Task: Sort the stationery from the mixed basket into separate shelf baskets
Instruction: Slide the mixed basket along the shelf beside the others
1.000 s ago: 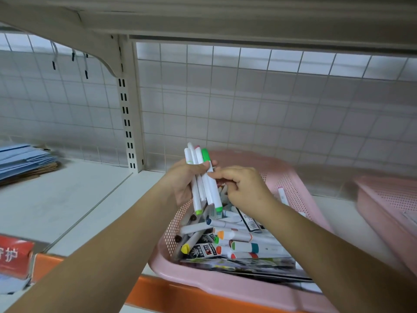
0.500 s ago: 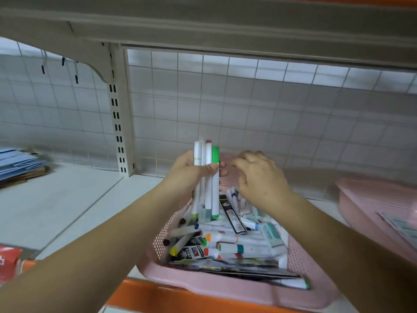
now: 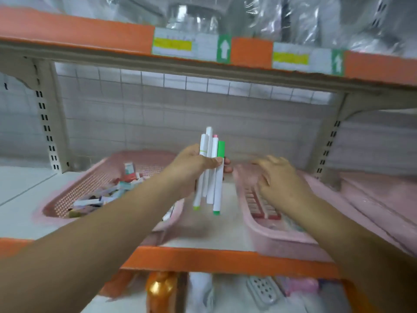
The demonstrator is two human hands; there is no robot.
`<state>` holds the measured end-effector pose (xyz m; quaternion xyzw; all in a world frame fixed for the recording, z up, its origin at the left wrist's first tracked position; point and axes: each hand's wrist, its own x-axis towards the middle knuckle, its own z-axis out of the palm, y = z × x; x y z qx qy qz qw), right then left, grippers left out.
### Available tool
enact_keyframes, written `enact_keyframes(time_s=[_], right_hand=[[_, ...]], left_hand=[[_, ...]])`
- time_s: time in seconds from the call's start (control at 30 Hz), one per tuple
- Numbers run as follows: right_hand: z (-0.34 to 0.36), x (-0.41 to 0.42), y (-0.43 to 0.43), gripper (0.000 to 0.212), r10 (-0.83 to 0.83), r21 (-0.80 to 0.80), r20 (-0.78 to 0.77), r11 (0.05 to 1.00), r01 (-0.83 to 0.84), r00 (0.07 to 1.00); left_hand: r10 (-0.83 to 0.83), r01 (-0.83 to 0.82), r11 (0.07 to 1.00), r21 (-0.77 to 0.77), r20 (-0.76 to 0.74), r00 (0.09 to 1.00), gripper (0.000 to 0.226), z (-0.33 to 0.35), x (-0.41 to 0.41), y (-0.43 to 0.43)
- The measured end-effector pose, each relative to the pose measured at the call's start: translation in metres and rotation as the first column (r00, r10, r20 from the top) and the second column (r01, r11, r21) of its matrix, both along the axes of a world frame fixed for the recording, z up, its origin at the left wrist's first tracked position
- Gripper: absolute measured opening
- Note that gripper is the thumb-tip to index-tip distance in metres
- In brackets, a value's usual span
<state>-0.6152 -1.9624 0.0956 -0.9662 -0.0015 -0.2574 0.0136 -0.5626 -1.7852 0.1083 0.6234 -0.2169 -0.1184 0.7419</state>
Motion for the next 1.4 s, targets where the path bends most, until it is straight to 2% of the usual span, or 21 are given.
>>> enact_keyframes(time_s=[0.23, 0.3, 0.47, 0.6, 0.73, 0.83, 0.9, 1.13, 1.3, 1.4], right_hand=[[-0.015, -0.105, -0.115, 0.046, -0.117, 0.051, -0.030, 0.992, 0.118, 0.993], [-0.022, -0.128, -0.144, 0.046, -0.143, 0.043, -0.040, 0.989, 0.145, 0.989], [-0.027, -0.181, -0.214, 0.045, -0.237, 0.033, -0.090, 0.970, 0.241, 0.967], [-0.028, -0.200, -0.272, 0.046, -0.320, 0.104, -0.087, 0.939, 0.328, 0.943], [-0.034, -0.205, -0.324, 0.043, -0.329, 0.214, -0.071, 0.917, 0.336, 0.942], [-0.033, -0.200, -0.365, 0.042, -0.348, 0.163, -0.091, 0.919, 0.359, 0.933], [-0.031, -0.190, -0.392, 0.041, -0.366, 0.166, -0.102, 0.911, 0.379, 0.925], [-0.028, -0.148, -0.467, 0.039, -0.322, 0.184, -0.146, 0.920, 0.346, 0.935], [-0.025, -0.121, -0.502, 0.037, -0.284, 0.137, -0.250, 0.936, 0.324, 0.926], [-0.025, -0.102, -0.522, 0.036, -0.252, 0.132, -0.323, 0.942, 0.307, 0.912]], left_hand=[[-0.023, 0.020, 0.992, 0.124, 0.026, 0.999, 0.020, -0.008, -0.081, -0.103], [-0.077, 0.077, 0.993, 0.084, -0.004, 0.997, 0.013, -0.013, -0.100, -0.130], [-0.207, 0.208, 0.978, 0.014, -0.039, 0.978, 0.014, -0.011, -0.130, -0.197], [-0.268, 0.268, 0.963, -0.012, -0.078, 0.960, 0.016, -0.008, -0.136, -0.250], [-0.317, 0.318, 0.948, -0.013, -0.108, 0.942, 0.022, -0.002, -0.130, -0.308], [-0.328, 0.329, 0.944, 0.013, -0.062, 0.943, 0.024, 0.008, -0.121, -0.353], [-0.355, 0.355, 0.934, 0.047, -0.005, 0.935, 0.017, 0.014, -0.114, -0.383], [-0.435, 0.420, 0.893, 0.159, 0.070, 0.898, 0.022, 0.018, -0.091, -0.466], [-0.447, 0.366, 0.854, 0.369, 0.162, 0.880, 0.023, 0.009, -0.079, -0.510], [-0.521, 0.352, 0.742, 0.571, 0.160, 0.839, 0.019, -0.005, -0.073, -0.531]])
